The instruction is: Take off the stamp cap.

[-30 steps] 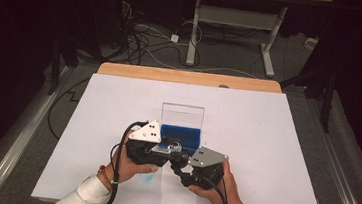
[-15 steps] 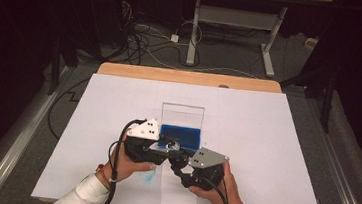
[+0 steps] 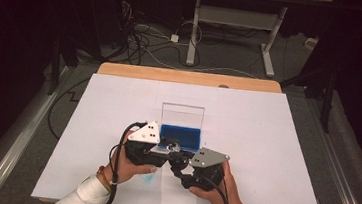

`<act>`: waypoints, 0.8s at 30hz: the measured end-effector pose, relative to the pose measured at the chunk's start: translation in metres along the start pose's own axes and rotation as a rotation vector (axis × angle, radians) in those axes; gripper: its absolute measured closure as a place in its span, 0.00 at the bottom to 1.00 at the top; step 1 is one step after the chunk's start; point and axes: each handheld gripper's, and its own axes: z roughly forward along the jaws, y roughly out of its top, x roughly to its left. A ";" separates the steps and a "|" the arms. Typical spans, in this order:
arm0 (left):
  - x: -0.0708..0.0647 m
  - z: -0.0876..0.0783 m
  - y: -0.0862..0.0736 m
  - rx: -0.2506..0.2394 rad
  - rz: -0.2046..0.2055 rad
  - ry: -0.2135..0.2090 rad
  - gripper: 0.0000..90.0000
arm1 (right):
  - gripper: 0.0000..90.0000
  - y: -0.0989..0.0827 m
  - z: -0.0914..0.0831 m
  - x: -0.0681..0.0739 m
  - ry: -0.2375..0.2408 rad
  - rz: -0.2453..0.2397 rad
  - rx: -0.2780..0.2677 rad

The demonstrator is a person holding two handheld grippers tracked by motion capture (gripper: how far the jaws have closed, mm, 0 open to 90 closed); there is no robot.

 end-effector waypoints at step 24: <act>0.032 -0.051 -0.010 -0.008 -0.053 0.109 0.61 | 0.43 -0.013 -0.053 -0.019 -0.117 -0.009 0.028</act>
